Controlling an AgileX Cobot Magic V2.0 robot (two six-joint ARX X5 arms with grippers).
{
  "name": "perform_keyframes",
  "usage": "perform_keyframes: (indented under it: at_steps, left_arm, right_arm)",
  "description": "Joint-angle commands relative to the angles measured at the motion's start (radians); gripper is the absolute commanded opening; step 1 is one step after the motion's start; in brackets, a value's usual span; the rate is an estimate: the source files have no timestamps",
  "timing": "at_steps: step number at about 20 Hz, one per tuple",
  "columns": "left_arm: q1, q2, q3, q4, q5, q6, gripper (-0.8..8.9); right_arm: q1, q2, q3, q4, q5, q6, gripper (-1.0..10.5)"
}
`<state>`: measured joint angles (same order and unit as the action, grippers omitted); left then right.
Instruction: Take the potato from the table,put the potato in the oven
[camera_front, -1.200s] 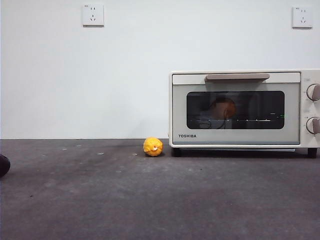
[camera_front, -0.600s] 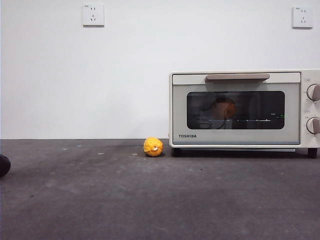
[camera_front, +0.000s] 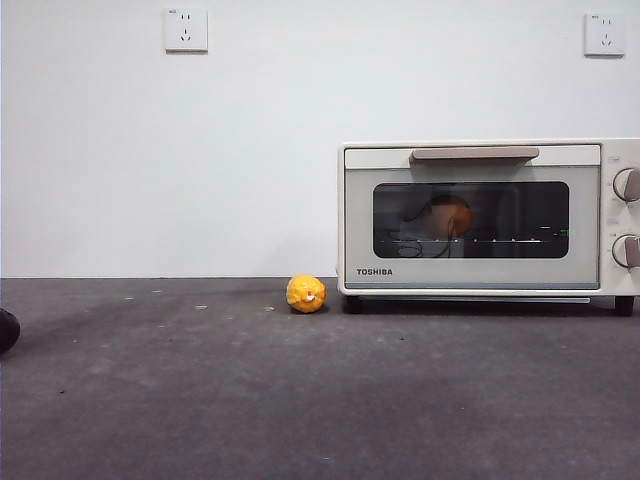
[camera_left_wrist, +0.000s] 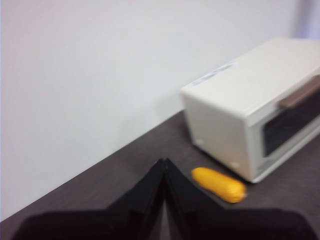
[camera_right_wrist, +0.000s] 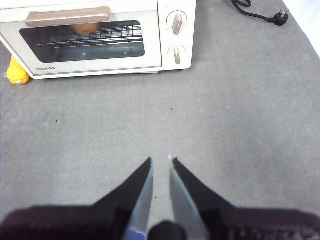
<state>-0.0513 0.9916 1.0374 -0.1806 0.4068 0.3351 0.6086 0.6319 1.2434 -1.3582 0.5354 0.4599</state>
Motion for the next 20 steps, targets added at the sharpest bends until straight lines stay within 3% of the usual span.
perform_keyframes:
  at_steps: [1,4,6,9,13,18,20]
  left_arm:
    - [0.021,-0.082,-0.212,0.254,-0.142,-0.133,-0.04]
    - [0.034,-0.204,-0.521,0.581,-0.367,-0.311,-0.04]
    - [0.046,-0.293,-0.680,0.664,-0.421,-0.394,-0.04]
    - [0.068,-0.444,-0.885,0.682,-0.425,-0.463,-0.04]
    - [0.088,-0.639,-1.030,0.548,-0.407,-0.507,-0.04]
    - [0.090,-0.859,-1.030,0.200,-0.407,-0.347,-0.04]
    - [0.094,-0.963,-1.030,0.081,-0.408,-0.320,-0.04]
  right_arm:
    - [0.001,0.002,0.001,-0.020,0.005,0.008,0.6]
    - [0.001,0.007,0.001,-0.020,0.005,0.008,0.6]
    - [0.001,0.007,0.001,-0.020,0.005,0.008,0.6]
    - [0.001,0.007,0.001,-0.020,0.006,0.008,0.6]
    - [0.001,0.007,0.001,-0.020,0.005,0.008,0.6]
    - [0.001,0.007,0.001,-0.020,0.006,0.008,0.6]
    - [0.001,0.007,0.001,-0.020,0.006,0.008,0.6]
